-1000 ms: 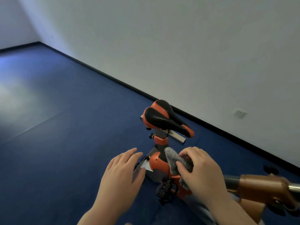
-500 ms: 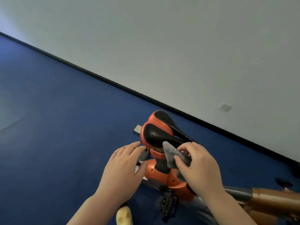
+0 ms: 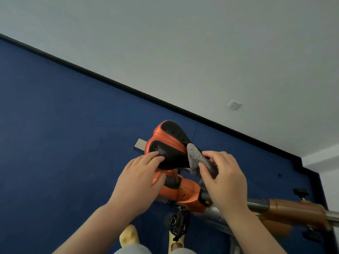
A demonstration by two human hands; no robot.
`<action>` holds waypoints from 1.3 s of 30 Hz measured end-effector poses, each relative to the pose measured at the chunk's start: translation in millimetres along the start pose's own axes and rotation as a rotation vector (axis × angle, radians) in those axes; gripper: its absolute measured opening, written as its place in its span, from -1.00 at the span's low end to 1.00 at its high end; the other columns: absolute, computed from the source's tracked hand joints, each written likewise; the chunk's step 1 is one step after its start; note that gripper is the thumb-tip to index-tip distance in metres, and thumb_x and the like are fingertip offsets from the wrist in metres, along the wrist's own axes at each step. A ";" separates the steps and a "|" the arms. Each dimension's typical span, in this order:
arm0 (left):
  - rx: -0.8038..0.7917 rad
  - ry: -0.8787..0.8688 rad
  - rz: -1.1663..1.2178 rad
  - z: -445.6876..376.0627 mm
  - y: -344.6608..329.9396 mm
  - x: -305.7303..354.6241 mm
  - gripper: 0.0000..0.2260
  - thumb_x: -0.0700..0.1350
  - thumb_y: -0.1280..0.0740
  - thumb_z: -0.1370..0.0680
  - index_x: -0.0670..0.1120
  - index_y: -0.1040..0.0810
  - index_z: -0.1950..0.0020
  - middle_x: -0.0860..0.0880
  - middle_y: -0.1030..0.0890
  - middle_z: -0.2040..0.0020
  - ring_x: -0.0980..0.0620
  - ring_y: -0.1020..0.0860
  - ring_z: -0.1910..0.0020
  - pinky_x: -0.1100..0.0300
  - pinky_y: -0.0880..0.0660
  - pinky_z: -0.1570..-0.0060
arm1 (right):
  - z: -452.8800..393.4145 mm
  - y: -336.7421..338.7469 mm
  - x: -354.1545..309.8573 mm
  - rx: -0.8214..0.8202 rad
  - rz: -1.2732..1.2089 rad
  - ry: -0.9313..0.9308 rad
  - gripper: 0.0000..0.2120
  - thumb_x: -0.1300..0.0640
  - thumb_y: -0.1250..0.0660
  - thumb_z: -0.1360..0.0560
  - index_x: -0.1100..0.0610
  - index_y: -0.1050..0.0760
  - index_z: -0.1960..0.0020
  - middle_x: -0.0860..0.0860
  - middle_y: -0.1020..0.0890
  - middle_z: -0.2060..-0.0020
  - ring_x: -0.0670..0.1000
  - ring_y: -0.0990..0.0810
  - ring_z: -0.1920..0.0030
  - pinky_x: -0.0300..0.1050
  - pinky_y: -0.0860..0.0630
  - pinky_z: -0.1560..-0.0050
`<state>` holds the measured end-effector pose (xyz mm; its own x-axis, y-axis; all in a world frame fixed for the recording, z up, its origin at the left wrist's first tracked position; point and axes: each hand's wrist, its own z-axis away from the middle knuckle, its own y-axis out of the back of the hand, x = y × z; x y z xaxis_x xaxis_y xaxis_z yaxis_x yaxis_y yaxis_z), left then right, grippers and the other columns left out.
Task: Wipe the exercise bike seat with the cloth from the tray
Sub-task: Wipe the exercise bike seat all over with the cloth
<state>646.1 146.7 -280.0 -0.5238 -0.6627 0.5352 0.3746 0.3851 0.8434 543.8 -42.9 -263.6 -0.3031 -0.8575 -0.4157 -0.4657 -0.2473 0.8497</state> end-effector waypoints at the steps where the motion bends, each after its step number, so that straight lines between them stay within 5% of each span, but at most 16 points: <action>1: 0.001 0.016 0.006 0.3 -2.4 -0.9 -0.57 0.14 -0.11 -0.54 0.16 -0.27 -0.41 0.17 -0.28 -0.45 0.10 -0.27 -0.39 0.13 -0.19 -0.37 | -3.7 -3.8 3.2 0.006 0.007 0.022 -0.76 0.10 -0.39 -0.44 0.00 -0.52 -0.10 -0.13 -0.55 0.11 -0.13 -0.47 0.07 -0.36 -0.38 0.26; 7: 0.032 0.139 0.062 3.1 -15.9 -6.1 -0.49 0.14 -0.14 -0.54 0.17 -0.08 -0.47 0.22 -0.05 -0.52 0.12 -0.16 -0.46 0.11 -0.19 -0.40 | -11.2 -37.5 24.9 -0.149 0.001 0.167 -0.71 0.19 -0.39 -0.47 0.07 -0.57 -0.19 -0.02 -0.53 0.06 -0.01 -0.48 0.07 -0.07 -0.51 0.23; 13: 0.077 0.239 0.101 3.8 -26.1 -1.3 -0.46 0.13 -0.14 -0.55 0.20 -0.01 -0.49 0.26 -0.03 -0.51 0.11 -0.16 -0.46 0.08 -0.20 -0.42 | -8.8 -52.8 55.9 -0.137 0.043 0.315 -0.70 -0.01 -0.30 -0.49 0.03 -0.58 -0.18 -0.02 -0.56 -0.07 0.01 -0.45 -0.15 -0.12 -0.34 -0.08; 17: 0.093 0.265 0.114 3.4 -36.6 6.0 -0.42 0.12 -0.14 -0.55 0.18 0.05 -0.50 0.27 0.08 -0.51 0.09 -0.13 -0.48 0.09 -0.19 -0.42 | -16.0 -68.2 54.1 -0.137 -0.136 0.405 -0.73 0.11 -0.36 -0.51 0.17 -0.59 -0.18 0.06 -0.60 -0.12 0.01 -0.50 -0.19 -0.08 -0.42 -0.25; 21: 0.150 0.282 0.150 4.7 -48.9 10.5 -0.40 0.13 -0.14 -0.55 0.18 0.10 -0.50 0.32 0.17 -0.47 0.11 -0.09 -0.48 0.10 -0.16 -0.42 | -11.9 -62.1 88.4 -0.114 -0.038 0.542 -0.71 0.11 -0.30 -0.53 0.13 -0.56 -0.23 0.03 -0.61 -0.17 0.00 -0.49 -0.22 -0.12 -0.31 -0.30; 25: 0.223 0.277 0.178 6.7 -63.7 12.4 -0.33 0.07 -0.19 -0.55 0.26 0.22 -0.46 0.37 0.23 -0.44 0.12 -0.07 -0.49 0.12 -0.13 -0.40 | -3.1 -66.1 85.3 -0.014 0.037 0.467 -0.71 0.07 -0.32 -0.49 0.06 -0.58 -0.19 -0.06 -0.63 -0.12 -0.02 -0.46 -0.18 -0.09 -0.20 -0.16; 31: 0.275 0.274 0.186 5.3 -74.0 11.9 -0.27 0.05 -0.23 -0.53 0.32 0.27 -0.43 0.39 0.24 -0.44 0.11 -0.06 -0.49 0.11 -0.12 -0.38 | -25.8 -71.7 57.5 -0.122 -0.117 0.485 -0.72 0.16 -0.34 -0.50 0.11 -0.57 -0.20 -0.03 -0.64 -0.08 -0.03 -0.46 -0.11 -0.11 -0.39 -0.08; 35: 0.302 0.253 0.188 7.0 -70.2 8.4 -0.31 0.05 -0.22 -0.53 0.37 0.23 -0.41 0.46 0.23 -0.41 0.13 -0.11 -0.47 0.11 -0.16 -0.38 | -23.9 -66.5 67.9 -0.171 -0.091 0.545 -0.67 0.16 -0.22 -0.53 0.10 -0.54 -0.26 0.01 -0.62 -0.13 0.00 -0.46 -0.15 -0.11 -0.39 -0.14; 39: 0.300 0.268 0.202 4.5 -72.2 10.7 -0.29 -0.02 -0.25 -0.53 0.32 0.17 -0.45 0.45 0.21 -0.42 0.20 -0.07 -0.46 0.12 -0.16 -0.40 | -28.3 -86.5 33.2 -0.226 -0.134 0.538 -0.57 0.28 -0.37 -0.47 0.18 -0.46 -0.34 0.07 -0.56 -0.26 0.05 -0.44 -0.32 -0.01 -0.39 -0.33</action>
<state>610.0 114.7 -334.9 -0.2316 -0.6825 0.6932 0.1902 0.6671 0.7203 597.6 -62.8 -341.8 0.2367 -0.9058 -0.3515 -0.2644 -0.4082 0.8738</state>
